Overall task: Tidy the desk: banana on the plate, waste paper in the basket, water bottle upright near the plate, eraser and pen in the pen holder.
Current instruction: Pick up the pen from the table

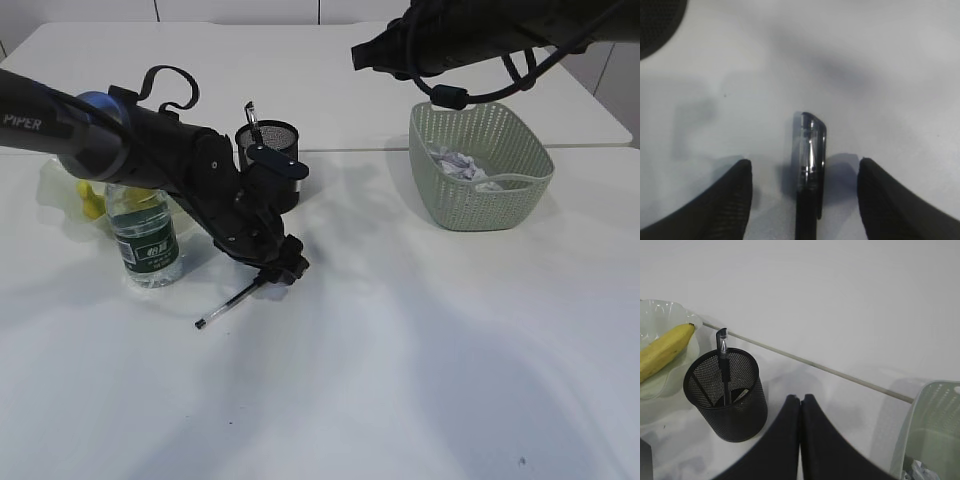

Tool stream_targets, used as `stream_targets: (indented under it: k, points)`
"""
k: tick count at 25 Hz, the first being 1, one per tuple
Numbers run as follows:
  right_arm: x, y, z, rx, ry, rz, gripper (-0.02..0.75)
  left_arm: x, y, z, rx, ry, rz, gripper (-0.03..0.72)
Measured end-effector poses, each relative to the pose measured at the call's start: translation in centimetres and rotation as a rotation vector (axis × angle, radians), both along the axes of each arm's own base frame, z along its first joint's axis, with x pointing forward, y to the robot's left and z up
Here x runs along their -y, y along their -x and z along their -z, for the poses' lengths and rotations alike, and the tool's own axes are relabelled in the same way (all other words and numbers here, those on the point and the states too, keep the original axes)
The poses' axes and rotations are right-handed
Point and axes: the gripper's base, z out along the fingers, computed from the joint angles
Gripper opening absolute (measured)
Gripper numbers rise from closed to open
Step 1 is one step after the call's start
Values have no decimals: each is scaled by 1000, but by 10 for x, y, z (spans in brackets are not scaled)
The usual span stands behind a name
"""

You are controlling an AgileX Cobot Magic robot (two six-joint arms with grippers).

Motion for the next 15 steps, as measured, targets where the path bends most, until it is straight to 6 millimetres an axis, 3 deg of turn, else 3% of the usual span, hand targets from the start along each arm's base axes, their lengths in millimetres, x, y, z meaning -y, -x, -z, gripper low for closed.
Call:
stream_targets:
  k: [6, 15]
  points:
    - [0, 0, 0, 2, 6, -2, -16, 0, 1, 0, -16, 5, -7, 389]
    - [0, 0, 0, 10, 7, 1, -16, -1, 4, 1, -63, -16, 1, 374]
